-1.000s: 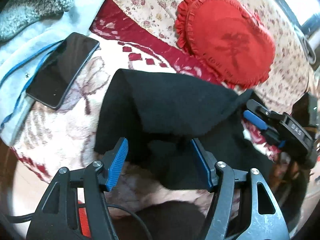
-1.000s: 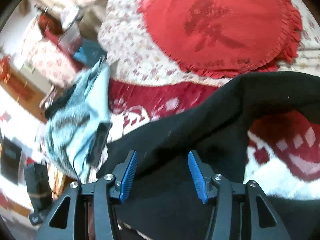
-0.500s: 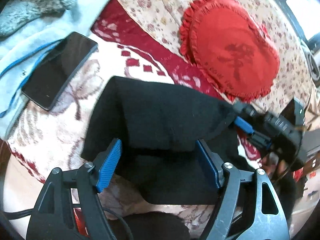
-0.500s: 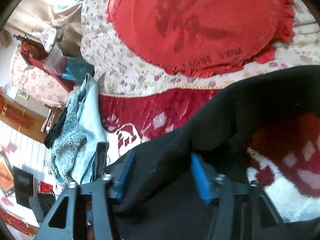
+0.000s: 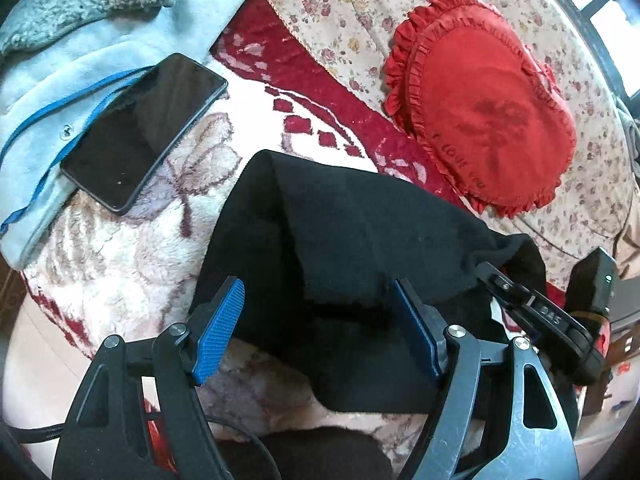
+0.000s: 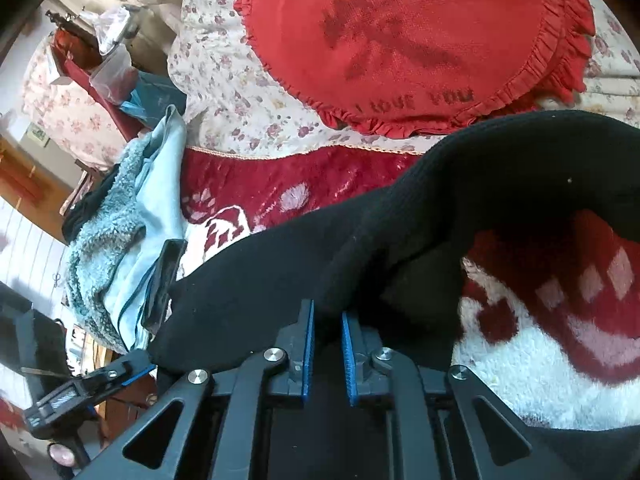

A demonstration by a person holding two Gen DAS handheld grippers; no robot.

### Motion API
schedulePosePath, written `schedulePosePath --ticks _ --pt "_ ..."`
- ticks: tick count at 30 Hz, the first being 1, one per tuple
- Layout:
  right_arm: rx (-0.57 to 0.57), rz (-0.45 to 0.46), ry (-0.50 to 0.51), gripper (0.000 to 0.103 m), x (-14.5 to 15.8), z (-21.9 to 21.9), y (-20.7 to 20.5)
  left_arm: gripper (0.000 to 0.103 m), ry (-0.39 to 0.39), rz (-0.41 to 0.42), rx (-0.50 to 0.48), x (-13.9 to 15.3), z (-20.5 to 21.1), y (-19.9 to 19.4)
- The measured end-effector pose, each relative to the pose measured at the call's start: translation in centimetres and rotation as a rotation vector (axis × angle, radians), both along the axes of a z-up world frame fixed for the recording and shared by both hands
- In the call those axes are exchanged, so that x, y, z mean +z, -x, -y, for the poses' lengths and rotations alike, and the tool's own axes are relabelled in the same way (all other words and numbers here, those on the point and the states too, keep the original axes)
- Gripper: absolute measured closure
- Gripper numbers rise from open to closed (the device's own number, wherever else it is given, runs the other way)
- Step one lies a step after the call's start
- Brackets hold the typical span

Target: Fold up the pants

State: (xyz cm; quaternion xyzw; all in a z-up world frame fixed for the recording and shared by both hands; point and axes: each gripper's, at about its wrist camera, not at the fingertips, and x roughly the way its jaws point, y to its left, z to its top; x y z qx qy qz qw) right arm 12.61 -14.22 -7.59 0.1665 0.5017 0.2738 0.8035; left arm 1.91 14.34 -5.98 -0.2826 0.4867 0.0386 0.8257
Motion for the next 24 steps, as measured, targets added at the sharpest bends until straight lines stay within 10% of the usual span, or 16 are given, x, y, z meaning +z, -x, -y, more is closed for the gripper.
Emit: schedulePosePath --ticks 7,13,24 --pt "-0.093 -0.057 -0.124 0.077 -0.8 1.7 -1.5 0.029 -0.017 0.011 -0.029 -0.2 1.1 -2.3" --pt "-0.053 -0.003 -0.115 0.097 0.0 1.2 -1.8 0.077 -0.064 0.029 -0.069 0.2 1.2 -3.6" --pt "0.101 0.202 -0.048 0.098 8.2 -0.3 6.7 0.095 -0.103 0.132 -0.160 4.8 -1.7 -1.4"
